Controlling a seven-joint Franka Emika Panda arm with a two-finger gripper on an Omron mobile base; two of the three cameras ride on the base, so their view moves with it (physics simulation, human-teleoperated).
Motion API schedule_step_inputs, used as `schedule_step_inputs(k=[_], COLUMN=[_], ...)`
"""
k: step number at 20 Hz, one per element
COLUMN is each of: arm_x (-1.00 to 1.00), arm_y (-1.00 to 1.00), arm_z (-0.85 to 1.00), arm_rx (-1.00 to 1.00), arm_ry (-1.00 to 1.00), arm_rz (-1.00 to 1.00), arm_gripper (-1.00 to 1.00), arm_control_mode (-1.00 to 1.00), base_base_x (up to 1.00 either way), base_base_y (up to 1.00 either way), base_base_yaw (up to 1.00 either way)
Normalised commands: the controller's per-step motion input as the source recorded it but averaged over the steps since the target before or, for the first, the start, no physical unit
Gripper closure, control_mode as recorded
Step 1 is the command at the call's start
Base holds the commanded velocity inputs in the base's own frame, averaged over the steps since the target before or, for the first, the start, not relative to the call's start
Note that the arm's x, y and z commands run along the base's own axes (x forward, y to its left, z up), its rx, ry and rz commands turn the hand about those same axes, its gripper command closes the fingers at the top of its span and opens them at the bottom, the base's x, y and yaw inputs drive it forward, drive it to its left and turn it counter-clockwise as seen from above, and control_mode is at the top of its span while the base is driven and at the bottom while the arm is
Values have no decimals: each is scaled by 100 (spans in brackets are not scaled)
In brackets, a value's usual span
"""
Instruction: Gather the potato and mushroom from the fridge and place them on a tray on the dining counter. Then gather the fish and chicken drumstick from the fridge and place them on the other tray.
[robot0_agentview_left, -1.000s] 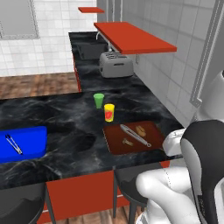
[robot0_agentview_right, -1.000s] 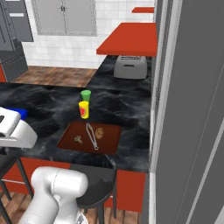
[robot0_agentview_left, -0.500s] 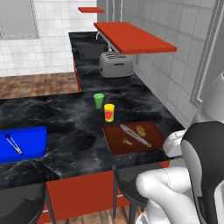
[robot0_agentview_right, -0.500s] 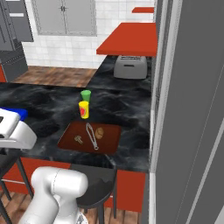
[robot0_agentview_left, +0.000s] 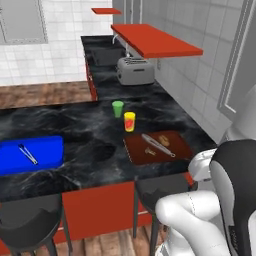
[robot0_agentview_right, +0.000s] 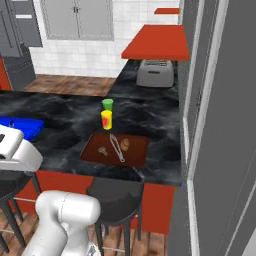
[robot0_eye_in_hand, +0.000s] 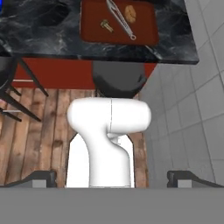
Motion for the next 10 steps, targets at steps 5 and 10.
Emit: schedule_step_inputs(k=[5,10], arm_x=[0,0], arm_y=[0,0], arm_z=[0,0], arm_rx=[0,0], arm_ry=[0,0], arm_rz=[0,0], arm_gripper=[-100,-100], arm_control_mode=[100,100], base_base_x=[-53,-35], base_base_y=[92,100], base_base_yaw=[0,0])
